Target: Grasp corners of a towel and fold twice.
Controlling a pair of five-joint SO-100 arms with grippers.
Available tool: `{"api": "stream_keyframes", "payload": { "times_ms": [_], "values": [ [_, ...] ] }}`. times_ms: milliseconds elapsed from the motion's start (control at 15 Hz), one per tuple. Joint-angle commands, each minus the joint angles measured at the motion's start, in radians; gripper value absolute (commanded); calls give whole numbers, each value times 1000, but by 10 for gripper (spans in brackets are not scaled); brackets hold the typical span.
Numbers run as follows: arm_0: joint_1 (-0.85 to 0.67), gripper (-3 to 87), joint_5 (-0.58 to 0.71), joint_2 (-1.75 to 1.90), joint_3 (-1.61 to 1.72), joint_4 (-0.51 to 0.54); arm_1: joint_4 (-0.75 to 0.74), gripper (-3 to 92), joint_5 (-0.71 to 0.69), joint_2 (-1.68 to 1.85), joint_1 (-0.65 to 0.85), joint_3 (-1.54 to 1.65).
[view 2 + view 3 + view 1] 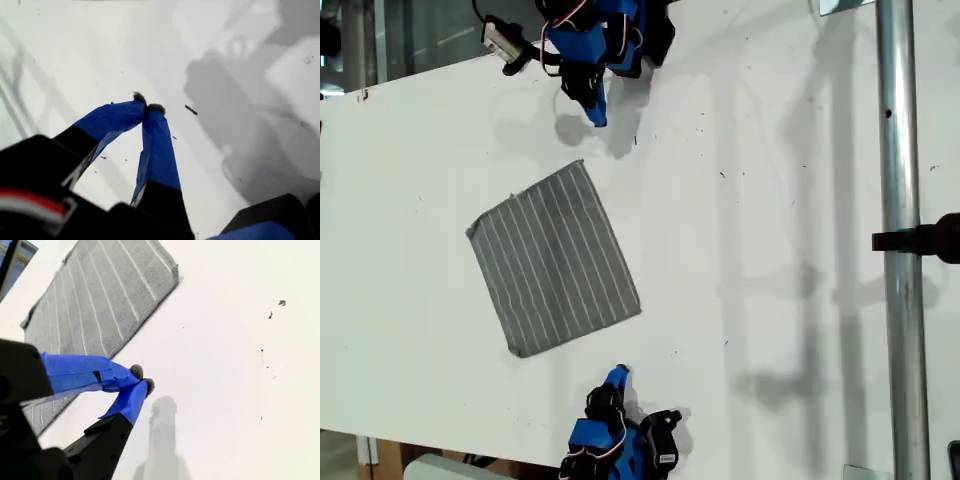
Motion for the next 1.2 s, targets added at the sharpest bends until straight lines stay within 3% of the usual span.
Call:
{"api": "stream_keyframes", "payload": {
  "times_ms": [0,267,400,600,800,1133],
  "values": [
    [-3,-26,-18,5,5,3,51,-3,-91,-126,89,-152],
    [5,-26,-28,5,5,3,46,-2,-252,-282,295,-255],
    [9,-27,-28,5,5,3,-66,39,-482,-394,351,-344],
    [11,-22,-29,5,5,3,-92,206,-804,-699,397,-552],
    [25,142,-32,5,5,3,-74,290,-930,-985,410,-719],
    [41,186,-48,5,5,3,-178,316,-1015,-1287,393,-776]
  ]
}}
